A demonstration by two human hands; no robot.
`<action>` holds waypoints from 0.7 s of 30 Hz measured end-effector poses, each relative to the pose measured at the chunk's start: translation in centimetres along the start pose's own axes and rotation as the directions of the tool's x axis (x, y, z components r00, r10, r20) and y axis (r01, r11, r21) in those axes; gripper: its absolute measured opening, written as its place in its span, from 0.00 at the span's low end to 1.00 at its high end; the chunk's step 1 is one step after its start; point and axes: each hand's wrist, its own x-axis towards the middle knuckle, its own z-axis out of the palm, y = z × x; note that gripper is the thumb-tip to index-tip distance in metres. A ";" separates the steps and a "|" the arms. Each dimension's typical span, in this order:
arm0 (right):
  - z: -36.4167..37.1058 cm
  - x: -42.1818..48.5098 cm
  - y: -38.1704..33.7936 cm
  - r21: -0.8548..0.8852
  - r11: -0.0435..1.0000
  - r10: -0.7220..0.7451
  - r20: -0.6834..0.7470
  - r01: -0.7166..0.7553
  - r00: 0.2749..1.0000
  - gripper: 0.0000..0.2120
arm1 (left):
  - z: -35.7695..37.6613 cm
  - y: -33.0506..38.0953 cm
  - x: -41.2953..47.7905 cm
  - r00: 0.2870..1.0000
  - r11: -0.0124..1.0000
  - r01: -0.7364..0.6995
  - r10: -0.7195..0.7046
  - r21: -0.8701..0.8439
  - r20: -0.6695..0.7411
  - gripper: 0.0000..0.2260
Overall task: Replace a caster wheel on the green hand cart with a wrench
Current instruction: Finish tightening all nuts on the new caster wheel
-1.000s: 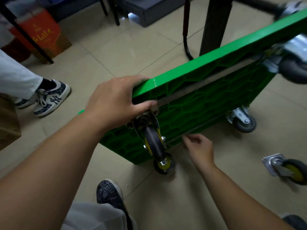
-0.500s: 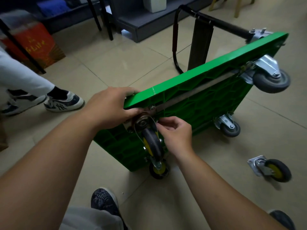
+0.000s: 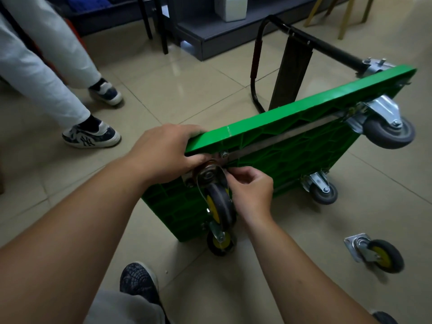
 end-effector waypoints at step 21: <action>0.3 -0.4 -1.2 0.171 0.957 0.230 0.050 -0.235 0.972 0.09 | 0.2 0.1 -0.1 0.999 1.000 -0.022 0.023 0.005 -0.037 0.22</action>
